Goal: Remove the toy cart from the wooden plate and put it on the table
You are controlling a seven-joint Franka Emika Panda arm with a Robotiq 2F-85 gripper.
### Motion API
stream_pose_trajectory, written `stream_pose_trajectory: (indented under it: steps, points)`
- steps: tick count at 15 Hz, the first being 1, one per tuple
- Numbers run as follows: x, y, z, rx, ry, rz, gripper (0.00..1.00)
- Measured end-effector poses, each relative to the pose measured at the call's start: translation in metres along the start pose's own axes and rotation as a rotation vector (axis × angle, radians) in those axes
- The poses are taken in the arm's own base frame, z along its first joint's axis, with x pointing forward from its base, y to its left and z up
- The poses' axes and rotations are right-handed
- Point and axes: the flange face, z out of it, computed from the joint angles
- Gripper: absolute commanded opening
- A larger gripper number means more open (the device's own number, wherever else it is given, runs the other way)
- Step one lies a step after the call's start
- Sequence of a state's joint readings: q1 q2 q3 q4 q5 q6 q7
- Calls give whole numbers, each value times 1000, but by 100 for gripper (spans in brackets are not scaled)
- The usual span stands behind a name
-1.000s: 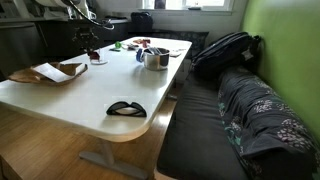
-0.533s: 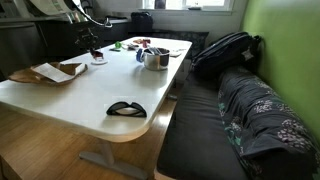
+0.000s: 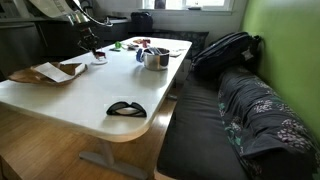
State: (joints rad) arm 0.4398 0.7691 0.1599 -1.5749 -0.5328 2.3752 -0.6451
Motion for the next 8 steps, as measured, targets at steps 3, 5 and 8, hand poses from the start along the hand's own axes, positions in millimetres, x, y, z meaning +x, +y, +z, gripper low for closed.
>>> stream_pose_trajectory:
  steps: [3,5,8]
  points:
    - [2,1,9,5,-2,2,1]
    - [6,1,13,8,1,0,1]
    - [11,0,14,8,8,-3,36]
